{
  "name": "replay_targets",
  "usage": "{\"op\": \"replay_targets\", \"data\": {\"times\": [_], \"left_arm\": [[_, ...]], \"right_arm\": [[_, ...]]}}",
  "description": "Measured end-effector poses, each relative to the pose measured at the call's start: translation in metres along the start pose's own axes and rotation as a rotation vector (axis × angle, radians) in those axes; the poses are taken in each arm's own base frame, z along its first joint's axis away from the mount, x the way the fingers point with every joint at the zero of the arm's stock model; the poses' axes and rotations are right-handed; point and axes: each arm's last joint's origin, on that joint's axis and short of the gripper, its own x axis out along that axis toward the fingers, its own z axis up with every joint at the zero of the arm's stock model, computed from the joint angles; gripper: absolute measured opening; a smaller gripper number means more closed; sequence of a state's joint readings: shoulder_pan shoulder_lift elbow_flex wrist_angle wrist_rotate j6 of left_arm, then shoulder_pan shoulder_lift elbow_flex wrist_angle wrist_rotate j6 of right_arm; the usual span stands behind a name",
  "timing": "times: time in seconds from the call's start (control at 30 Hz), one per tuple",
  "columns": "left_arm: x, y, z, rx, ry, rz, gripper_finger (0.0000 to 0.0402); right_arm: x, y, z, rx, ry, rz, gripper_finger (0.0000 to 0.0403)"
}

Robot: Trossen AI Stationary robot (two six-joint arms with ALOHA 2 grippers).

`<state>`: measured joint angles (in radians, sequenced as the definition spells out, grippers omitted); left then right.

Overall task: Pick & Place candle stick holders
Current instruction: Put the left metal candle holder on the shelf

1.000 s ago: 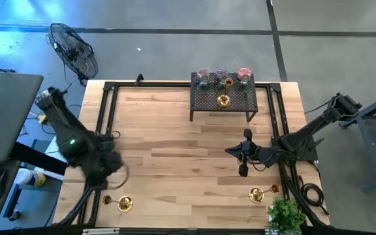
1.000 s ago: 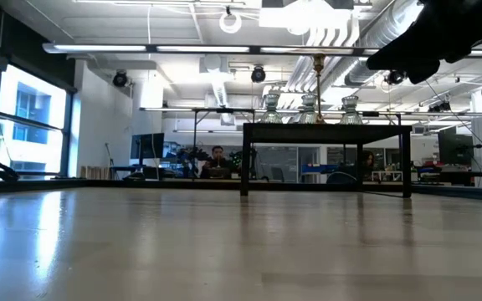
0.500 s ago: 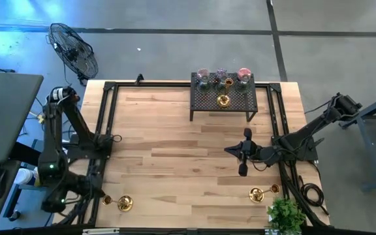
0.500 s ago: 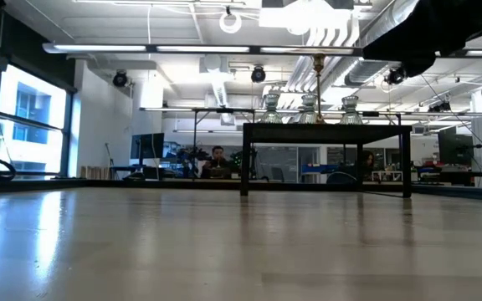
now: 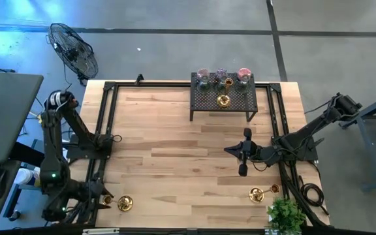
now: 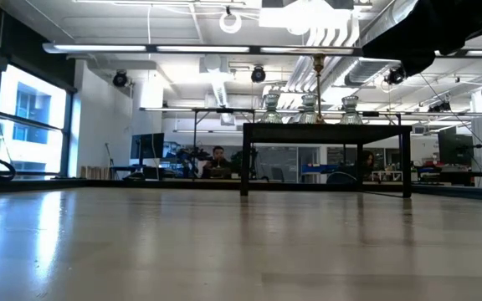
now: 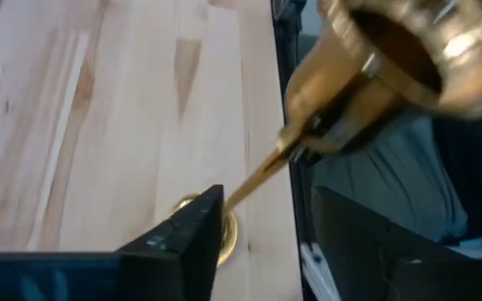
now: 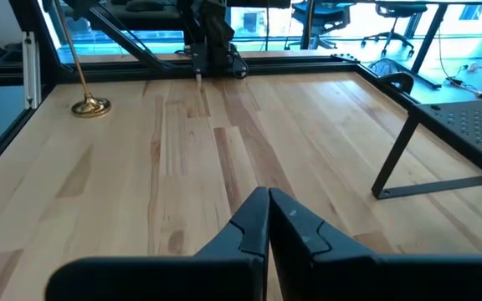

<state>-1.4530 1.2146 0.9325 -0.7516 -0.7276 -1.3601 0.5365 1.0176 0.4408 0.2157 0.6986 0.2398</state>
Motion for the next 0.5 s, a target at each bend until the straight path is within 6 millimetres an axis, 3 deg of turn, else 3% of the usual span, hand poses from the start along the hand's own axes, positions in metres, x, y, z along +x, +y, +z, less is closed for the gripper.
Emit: {"op": "replay_targets", "data": {"times": [0.2,0.5], "left_arm": [[0.0029,0.001,-0.0007,0.024,-0.064,0.039,0.0202],[0.0026,0.0012,0.0022,0.04,-0.161,0.057,0.0183]], "right_arm": [[0.0,0.0,0.0001,-0.002,0.0,-0.001,0.0001],[0.0,0.0001,0.0002,-0.005,-0.001,-0.001,0.0001]]}}
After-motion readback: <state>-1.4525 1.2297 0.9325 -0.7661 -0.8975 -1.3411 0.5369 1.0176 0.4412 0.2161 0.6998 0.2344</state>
